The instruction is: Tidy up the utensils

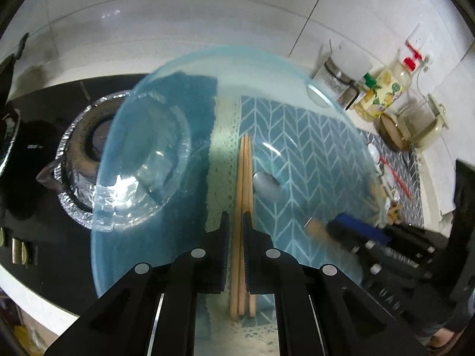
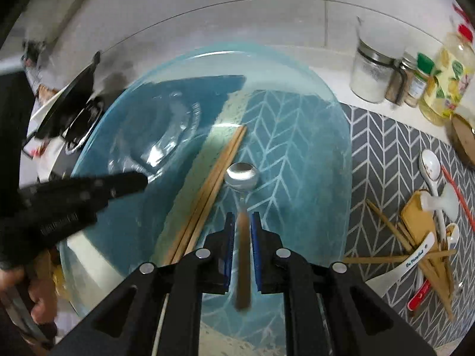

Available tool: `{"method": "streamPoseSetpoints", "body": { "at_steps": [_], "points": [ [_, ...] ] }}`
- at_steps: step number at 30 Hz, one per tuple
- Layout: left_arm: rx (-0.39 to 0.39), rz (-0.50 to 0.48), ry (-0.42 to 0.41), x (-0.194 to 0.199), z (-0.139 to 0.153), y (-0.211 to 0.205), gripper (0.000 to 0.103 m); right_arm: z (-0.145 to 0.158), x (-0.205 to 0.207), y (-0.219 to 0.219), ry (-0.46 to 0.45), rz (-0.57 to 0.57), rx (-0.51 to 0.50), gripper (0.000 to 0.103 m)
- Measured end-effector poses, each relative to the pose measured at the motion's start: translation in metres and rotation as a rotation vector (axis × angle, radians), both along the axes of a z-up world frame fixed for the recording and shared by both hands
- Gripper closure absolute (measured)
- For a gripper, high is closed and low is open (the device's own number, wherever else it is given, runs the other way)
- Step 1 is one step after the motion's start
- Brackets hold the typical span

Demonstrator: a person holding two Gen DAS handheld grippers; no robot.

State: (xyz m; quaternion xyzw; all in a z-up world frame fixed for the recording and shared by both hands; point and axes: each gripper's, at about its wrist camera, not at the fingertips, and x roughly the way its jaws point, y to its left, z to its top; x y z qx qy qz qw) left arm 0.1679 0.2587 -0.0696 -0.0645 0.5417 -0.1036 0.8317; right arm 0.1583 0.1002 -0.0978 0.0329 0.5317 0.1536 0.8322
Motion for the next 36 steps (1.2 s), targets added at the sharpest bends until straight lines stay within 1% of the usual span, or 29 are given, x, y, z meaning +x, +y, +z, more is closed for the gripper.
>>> {"method": "streamPoseSetpoints", "body": {
  "at_steps": [1,2,3,5,7,8,9,10,11,12,13,14,15,16,18,19,20,22,23,25,26,27,30,33,34,35,36],
  "points": [
    [-0.002,0.005,-0.015,-0.003,0.006,-0.001,0.094,0.002,-0.002,-0.001,0.007,0.009,0.015,0.092],
    [-0.004,0.007,-0.028,-0.006,0.011,-0.003,0.092,0.005,-0.003,-0.002,0.011,0.016,0.022,0.092],
    [-0.004,0.008,-0.041,-0.008,0.016,-0.005,0.087,0.010,-0.006,-0.005,0.009,0.027,0.031,0.092],
    [-0.003,0.011,-0.081,-0.015,0.032,-0.013,0.086,0.024,-0.014,-0.012,-0.027,0.050,0.083,0.092],
    [-0.011,-0.005,-0.139,-0.027,0.054,-0.027,0.082,0.043,-0.020,-0.029,-0.085,0.056,0.134,0.092],
    [-0.014,-0.018,-0.166,-0.033,0.064,-0.035,0.075,0.060,-0.024,-0.048,-0.145,0.046,0.162,0.092],
    [-0.015,-0.039,-0.203,-0.040,0.076,-0.047,0.065,0.072,-0.027,-0.062,-0.192,0.027,0.170,0.091],
    [-0.016,-0.061,-0.231,-0.046,0.085,-0.059,0.060,0.086,-0.031,-0.082,-0.255,0.004,0.177,0.091],
    [-0.021,-0.093,-0.260,-0.052,0.094,-0.072,0.053,0.097,-0.035,-0.098,-0.301,-0.011,0.182,0.090],
    [-0.030,-0.139,-0.291,-0.060,0.102,-0.092,0.049,0.108,-0.039,-0.116,-0.347,-0.028,0.184,0.081],
    [-0.033,-0.169,-0.303,-0.064,0.105,-0.106,0.048,0.119,-0.044,-0.140,-0.397,-0.052,0.182,0.074],
    [-0.039,-0.214,-0.310,-0.070,0.105,-0.127,0.047,0.126,-0.047,-0.156,-0.427,-0.067,0.180,0.057],
    [-0.045,-0.245,-0.308,-0.072,0.104,-0.142,0.046,0.130,-0.051,-0.171,-0.456,-0.082,0.178,0.043],
    [-0.056,-0.300,-0.294,-0.074,0.096,-0.169,0.045,0.133,-0.058,-0.193,-0.502,-0.104,0.171,0.042],
    [-0.055,-0.352,-0.255,-0.074,0.080,-0.200,0.044,0.131,-0.066,-0.222,-0.539,-0.118,0.166,0.042],
    [-0.047,-0.381,-0.215,-0.070,0.062,-0.222,0.044,0.126,-0.068,-0.236,-0.525,-0.120,0.158,0.042],
    [-0.045,-0.394,-0.196,-0.067,0.051,-0.233,0.044,0.121,-0.067,-0.246,-0.508,-0.127,0.149,0.042],
    [-0.020,-0.401,-0.138,-0.056,0.015,-0.256,0.045,0.108,-0.069,-0.268,-0.457,-0.128,0.146,0.042],
    [0.000,-0.395,-0.122,-0.052,0.002,-0.261,0.045,0.097,-0.069,-0.279,-0.424,-0.135,0.149,0.043],
    [0.071,-0.381,-0.073,-0.040,-0.031,-0.273,0.052,0.076,-0.070,-0.296,-0.359,-0.149,0.155,0.043],
    [0.090,-0.377,-0.052,-0.038,-0.043,-0.275,0.056,0.069,-0.072,-0.302,-0.341,-0.151,0.160,0.043],
    [0.099,-0.368,-0.025,-0.033,-0.056,-0.276,0.057,0.061,-0.073,-0.309,-0.319,-0.154,0.164,0.044],
    [0.111,-0.359,0.018,-0.025,-0.075,-0.271,0.059,0.041,-0.074,-0.319,-0.268,-0.149,0.176,0.051],
    [0.167,-0.381,0.037,-0.026,-0.087,-0.275,0.060,0.025,-0.072,-0.326,-0.225,-0.162,0.179,0.052],
    [0.184,-0.386,0.039,-0.026,-0.091,-0.277,0.063,0.021,-0.071,-0.329,-0.216,-0.166,0.180,0.052],
    [0.205,-0.385,0.045,-0.028,-0.096,-0.278,0.073,0.018,-0.072,-0.330,-0.209,-0.166,0.184,0.052],
    [0.197,-0.375,0.030,-0.031,-0.094,-0.277,0.079,0.016,-0.072,-0.331,-0.203,-0.166,0.185,0.055]
  ]
}}
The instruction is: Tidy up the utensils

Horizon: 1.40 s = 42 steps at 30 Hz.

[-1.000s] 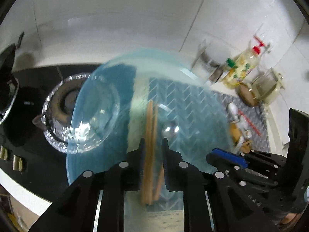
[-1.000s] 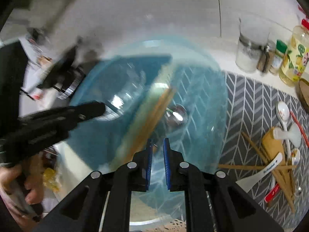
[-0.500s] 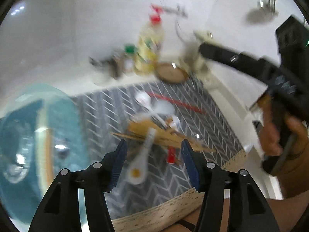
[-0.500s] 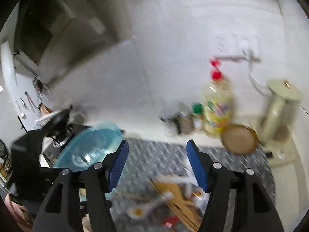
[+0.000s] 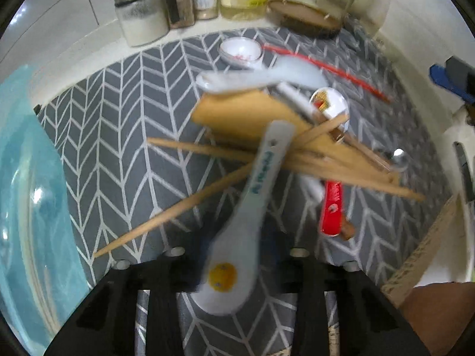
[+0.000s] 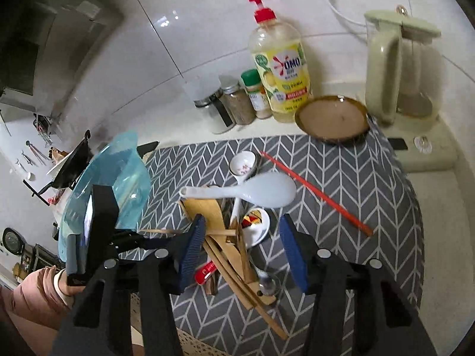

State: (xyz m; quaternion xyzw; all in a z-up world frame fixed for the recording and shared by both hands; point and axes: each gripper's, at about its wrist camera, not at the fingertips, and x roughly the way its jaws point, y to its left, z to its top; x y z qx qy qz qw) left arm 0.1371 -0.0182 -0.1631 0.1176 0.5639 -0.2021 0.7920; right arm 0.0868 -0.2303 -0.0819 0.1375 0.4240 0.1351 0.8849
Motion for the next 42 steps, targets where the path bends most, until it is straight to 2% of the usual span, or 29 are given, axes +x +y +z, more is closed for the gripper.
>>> {"method": "streamPoseSetpoints", "body": {
  "at_steps": [1,3,8,13,17,23,27,29,30,32,34,37,42],
  "points": [
    [-0.028,0.012,0.024,0.003,0.000,0.001,0.080,-0.002,0.001,0.000,0.006,0.003,0.001,0.058],
    [-0.104,0.051,0.047,0.004,0.011,0.006,0.095,-0.011,0.002,0.001,0.032,0.019,0.009,0.070],
    [-0.170,0.083,0.031,0.006,0.032,0.013,0.096,-0.036,0.009,0.015,0.078,0.088,0.008,0.080],
    [-0.218,0.097,0.033,0.000,0.049,0.018,0.096,-0.043,0.014,0.046,0.036,0.217,-0.033,0.080],
    [-0.224,0.112,0.027,-0.002,0.060,0.022,0.096,-0.049,0.024,0.068,0.017,0.312,-0.085,0.080],
    [-0.249,0.159,0.024,-0.007,0.068,0.034,0.096,-0.056,0.040,0.102,-0.052,0.498,-0.311,0.080],
    [-0.264,0.180,0.021,-0.012,0.074,0.039,0.096,-0.070,0.049,0.116,-0.028,0.620,-0.402,0.080],
    [-0.267,0.191,0.014,-0.013,0.078,0.042,0.096,-0.074,0.048,0.120,-0.047,0.671,-0.426,0.080],
    [-0.269,0.196,0.010,-0.014,0.080,0.043,0.096,-0.073,0.048,0.121,-0.052,0.679,-0.436,0.083],
    [-0.276,0.203,0.001,-0.017,0.086,0.046,0.096,-0.073,0.045,0.121,-0.035,0.670,-0.435,0.095],
    [-0.283,0.206,-0.006,-0.019,0.091,0.048,0.096,-0.073,0.040,0.117,-0.027,0.651,-0.449,0.095],
    [-0.295,0.211,-0.023,-0.022,0.102,0.053,0.096,-0.067,0.033,0.102,0.023,0.576,-0.359,0.096],
    [-0.340,0.211,-0.052,-0.025,0.123,0.063,0.096,-0.040,0.023,0.062,0.088,0.374,-0.022,0.096]
  ]
}}
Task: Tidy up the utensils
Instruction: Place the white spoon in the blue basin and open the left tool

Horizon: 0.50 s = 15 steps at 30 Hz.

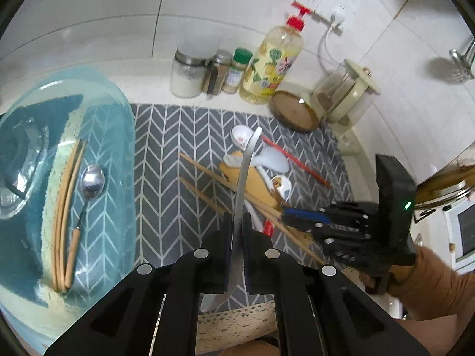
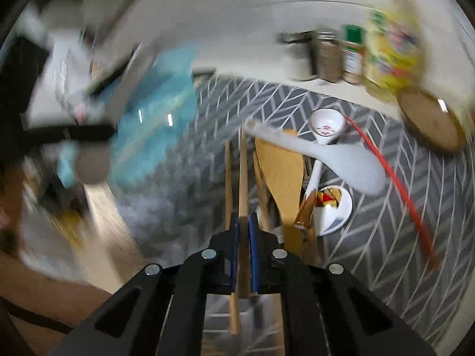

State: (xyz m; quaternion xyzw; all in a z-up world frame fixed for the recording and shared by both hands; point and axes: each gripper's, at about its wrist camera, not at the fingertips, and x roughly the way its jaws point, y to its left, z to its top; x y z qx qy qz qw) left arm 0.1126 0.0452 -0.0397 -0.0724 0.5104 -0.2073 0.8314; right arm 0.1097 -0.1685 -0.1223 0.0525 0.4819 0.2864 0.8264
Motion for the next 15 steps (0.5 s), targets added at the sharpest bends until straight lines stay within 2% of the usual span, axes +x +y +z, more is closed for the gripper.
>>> {"method": "streamPoseSetpoints", "body": {
  "at_steps": [1,4,7,11,15],
  "points": [
    [-0.009,0.005,-0.009,0.001,0.006,0.004,0.096,0.008,-0.002,-0.009,0.012,-0.056,0.064,0.096],
    [-0.035,0.024,-0.027,0.003,0.020,0.018,0.096,0.023,-0.001,-0.018,0.018,-0.165,0.172,0.096],
    [-0.042,0.043,-0.066,0.005,0.038,0.036,0.096,0.037,-0.001,-0.017,-0.001,-0.225,0.218,0.096],
    [-0.034,0.075,-0.115,0.010,0.060,0.069,0.096,0.059,-0.002,-0.013,-0.023,-0.312,0.326,0.096],
    [0.000,0.121,-0.126,0.022,0.068,0.109,0.095,0.088,0.007,0.015,-0.085,-0.336,0.373,0.096]
  ]
}}
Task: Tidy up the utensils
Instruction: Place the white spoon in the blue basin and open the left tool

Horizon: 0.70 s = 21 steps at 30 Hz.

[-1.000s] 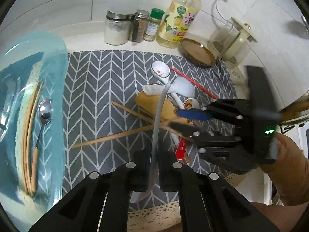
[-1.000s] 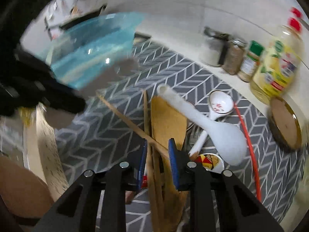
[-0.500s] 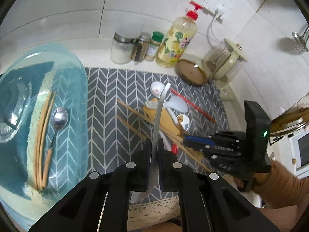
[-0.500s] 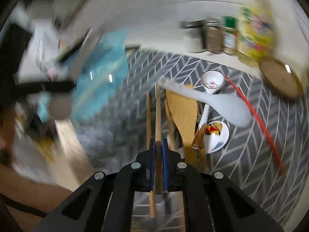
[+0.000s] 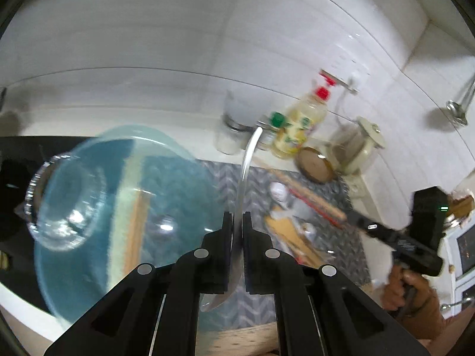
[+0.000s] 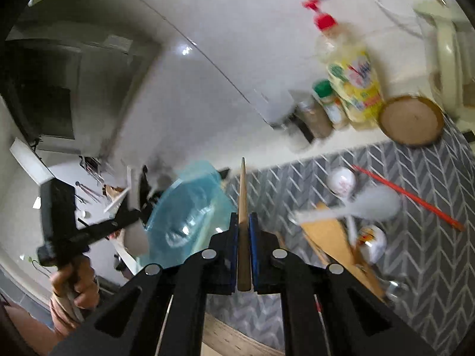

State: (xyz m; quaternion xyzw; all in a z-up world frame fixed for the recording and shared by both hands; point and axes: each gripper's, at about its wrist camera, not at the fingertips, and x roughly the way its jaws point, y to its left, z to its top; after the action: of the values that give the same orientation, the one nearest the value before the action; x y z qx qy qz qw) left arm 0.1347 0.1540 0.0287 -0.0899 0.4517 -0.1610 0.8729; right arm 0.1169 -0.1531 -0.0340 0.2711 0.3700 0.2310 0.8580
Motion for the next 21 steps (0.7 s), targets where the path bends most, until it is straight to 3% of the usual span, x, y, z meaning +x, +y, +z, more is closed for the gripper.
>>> {"method": "streamPoseSetpoints", "body": {
  "at_steps": [5,9,14,19,21],
  "points": [
    [0.042,0.055,0.071,0.024,-0.024,0.052,0.095,0.011,0.012,0.057,-0.010,-0.002,0.015,0.096],
    [0.103,0.082,0.176,0.045,-0.071,0.086,0.095,-0.004,0.025,0.119,0.047,0.029,-0.019,0.096],
    [0.112,0.108,0.239,0.058,-0.106,0.105,0.095,-0.017,0.035,0.180,0.101,0.057,-0.189,0.096],
    [0.129,0.137,0.262,0.069,-0.123,0.107,0.095,-0.043,0.046,0.223,0.185,0.088,-0.332,0.095],
    [0.124,0.138,0.261,0.070,-0.123,0.107,0.087,-0.049,0.047,0.231,0.222,0.107,-0.361,0.095]
  ]
}}
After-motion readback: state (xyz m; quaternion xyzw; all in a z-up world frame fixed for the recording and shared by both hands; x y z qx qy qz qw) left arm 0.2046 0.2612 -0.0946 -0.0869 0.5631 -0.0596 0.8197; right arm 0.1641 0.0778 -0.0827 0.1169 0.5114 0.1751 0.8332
